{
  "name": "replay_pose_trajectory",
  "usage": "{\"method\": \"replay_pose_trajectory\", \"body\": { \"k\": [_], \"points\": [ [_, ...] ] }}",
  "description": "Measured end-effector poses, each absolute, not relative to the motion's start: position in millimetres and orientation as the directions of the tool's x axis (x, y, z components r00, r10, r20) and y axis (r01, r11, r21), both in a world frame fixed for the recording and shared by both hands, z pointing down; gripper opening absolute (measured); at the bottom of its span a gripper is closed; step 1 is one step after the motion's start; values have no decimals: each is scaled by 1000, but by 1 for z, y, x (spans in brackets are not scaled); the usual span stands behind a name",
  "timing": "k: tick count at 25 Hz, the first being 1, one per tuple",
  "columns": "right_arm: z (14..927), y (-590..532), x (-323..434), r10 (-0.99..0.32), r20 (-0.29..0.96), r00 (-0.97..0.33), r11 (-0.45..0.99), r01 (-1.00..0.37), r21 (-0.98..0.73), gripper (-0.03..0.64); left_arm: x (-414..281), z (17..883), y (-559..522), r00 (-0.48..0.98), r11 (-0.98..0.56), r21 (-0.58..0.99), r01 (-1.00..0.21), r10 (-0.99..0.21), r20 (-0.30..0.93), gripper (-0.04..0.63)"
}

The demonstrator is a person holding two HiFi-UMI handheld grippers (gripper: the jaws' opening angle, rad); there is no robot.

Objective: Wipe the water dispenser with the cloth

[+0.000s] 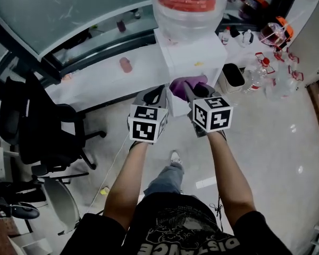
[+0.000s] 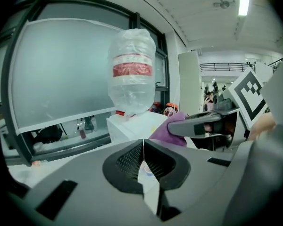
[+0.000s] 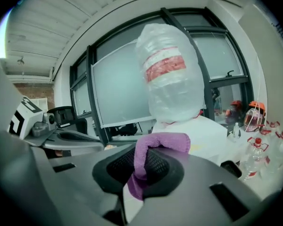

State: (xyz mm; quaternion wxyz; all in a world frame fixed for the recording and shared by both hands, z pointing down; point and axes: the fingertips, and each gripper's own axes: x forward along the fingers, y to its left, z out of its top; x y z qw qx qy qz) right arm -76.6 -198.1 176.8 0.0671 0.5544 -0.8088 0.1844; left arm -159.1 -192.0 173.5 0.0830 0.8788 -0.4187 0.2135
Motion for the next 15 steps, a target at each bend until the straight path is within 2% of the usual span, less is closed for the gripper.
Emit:
{"method": "replay_pose_trajectory", "body": {
  "k": [9,15],
  "points": [
    [240,-269,-99,-800,413,-436,313,-889,-334,41,-154,203,-259,545,-628,-6,-778,-679,491,28],
    [259,-296,-101,-784,417,-460,291,-866,-408,41,-154,219,-282,537,-630,-4,-777,-666,518,28]
  ]
}}
